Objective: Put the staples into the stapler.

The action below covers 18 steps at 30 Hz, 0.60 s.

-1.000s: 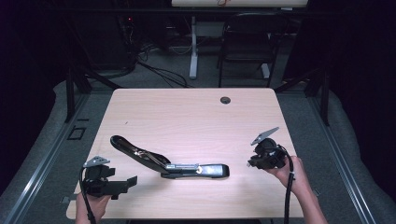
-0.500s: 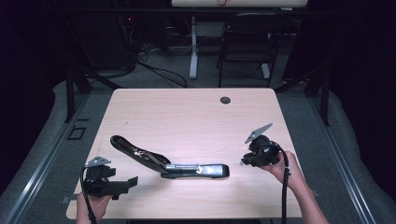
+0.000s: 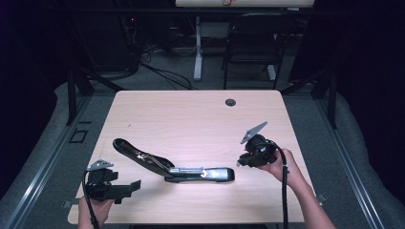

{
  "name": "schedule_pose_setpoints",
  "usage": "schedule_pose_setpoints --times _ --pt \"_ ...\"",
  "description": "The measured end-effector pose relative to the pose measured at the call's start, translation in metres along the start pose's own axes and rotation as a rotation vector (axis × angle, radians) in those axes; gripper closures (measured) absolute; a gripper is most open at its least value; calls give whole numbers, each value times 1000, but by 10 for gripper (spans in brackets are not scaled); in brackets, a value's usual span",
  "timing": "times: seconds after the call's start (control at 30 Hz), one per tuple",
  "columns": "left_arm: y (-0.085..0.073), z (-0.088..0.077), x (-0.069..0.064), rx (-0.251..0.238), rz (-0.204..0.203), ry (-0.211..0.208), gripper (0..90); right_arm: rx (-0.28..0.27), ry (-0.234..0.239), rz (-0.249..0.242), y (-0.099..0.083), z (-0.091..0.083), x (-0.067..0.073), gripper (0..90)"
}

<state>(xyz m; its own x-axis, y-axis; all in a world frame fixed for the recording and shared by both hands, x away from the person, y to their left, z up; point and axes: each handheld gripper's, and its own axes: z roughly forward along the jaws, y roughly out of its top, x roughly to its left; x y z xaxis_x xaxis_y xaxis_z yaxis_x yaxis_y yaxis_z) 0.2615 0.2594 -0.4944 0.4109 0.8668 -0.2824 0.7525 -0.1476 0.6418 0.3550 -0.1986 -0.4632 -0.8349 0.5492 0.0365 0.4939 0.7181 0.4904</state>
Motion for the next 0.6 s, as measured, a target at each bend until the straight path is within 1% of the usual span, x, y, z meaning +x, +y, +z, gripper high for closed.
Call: schedule_pose_setpoints --times 0.03,0.07,0.1,0.17,0.23,0.27,0.43,0.47,0.53,0.6 --pt "0 0 0 3 1 -2 1 -88 33 9 0 7 1 785" --pt "0 0 0 -1 2 -1 1 3 7 -12 5 1 2 786" --pt "0 0 0 1 2 -1 1 -63 -30 -3 5 6 5 786" --pt "0 0 0 3 3 -2 1 -64 -28 -19 9 7 6 786" --pt "0 0 0 4 3 -2 1 -72 -24 -17 10 8 7 786" --pt "1 0 0 2 3 -2 1 -79 -13 -30 15 10 9 786" --pt "0 0 -1 2 3 -3 1 -71 7 -54 23 14 10 786" --pt "0 0 -1 2 3 -3 1 -72 12 -59 26 15 10 786" --pt "1 1 -1 4 6 -1 1 -67 41 -67 29 15 10 786" --pt "0 1 -1 4 6 0 1 -68 50 -71 30 16 10 786"
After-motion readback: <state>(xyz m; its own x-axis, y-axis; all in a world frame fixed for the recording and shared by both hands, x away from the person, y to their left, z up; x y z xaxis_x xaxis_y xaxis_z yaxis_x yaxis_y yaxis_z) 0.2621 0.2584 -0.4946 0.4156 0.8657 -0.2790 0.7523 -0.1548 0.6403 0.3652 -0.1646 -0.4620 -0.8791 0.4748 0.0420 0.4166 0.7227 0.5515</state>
